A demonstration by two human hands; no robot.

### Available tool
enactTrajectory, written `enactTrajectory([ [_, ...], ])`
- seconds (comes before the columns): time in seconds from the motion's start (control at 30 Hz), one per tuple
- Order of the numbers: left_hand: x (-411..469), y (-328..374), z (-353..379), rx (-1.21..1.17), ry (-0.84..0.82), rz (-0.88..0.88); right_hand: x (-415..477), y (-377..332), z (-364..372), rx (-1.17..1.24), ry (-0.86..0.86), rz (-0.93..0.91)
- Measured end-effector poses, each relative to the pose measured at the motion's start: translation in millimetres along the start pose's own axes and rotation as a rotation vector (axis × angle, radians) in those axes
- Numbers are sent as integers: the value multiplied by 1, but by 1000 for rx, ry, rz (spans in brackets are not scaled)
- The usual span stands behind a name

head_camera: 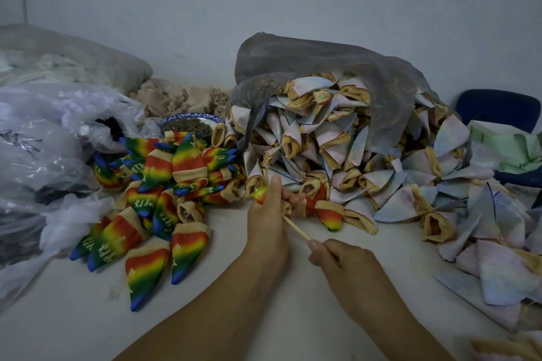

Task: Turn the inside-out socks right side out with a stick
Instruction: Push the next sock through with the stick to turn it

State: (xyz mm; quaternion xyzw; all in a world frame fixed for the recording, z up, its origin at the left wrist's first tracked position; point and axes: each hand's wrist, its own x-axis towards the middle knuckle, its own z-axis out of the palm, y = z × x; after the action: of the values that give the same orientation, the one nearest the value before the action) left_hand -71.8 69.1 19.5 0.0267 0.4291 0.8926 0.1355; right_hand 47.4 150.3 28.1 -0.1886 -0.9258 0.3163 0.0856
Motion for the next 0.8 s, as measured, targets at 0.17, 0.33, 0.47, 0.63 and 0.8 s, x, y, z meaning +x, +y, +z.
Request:
enactTrajectory([
  [0.17, -6, 0, 4, 325, 125, 106, 1, -2, 7, 44, 12, 20],
  [0.33, -6, -3, 6, 376, 53, 120, 2, -1, 6, 79, 30, 16],
  [0.47, -7, 0, 12, 294, -93, 31, 2, -1, 3, 168, 52, 12],
  [0.63, -13, 7, 14, 42, -364, -74, 2, -5, -4, 387, 18, -5],
  [0.8, -18, 10, 13, -43, -429, -183, 1, -7, -4, 419, 21, -17],
])
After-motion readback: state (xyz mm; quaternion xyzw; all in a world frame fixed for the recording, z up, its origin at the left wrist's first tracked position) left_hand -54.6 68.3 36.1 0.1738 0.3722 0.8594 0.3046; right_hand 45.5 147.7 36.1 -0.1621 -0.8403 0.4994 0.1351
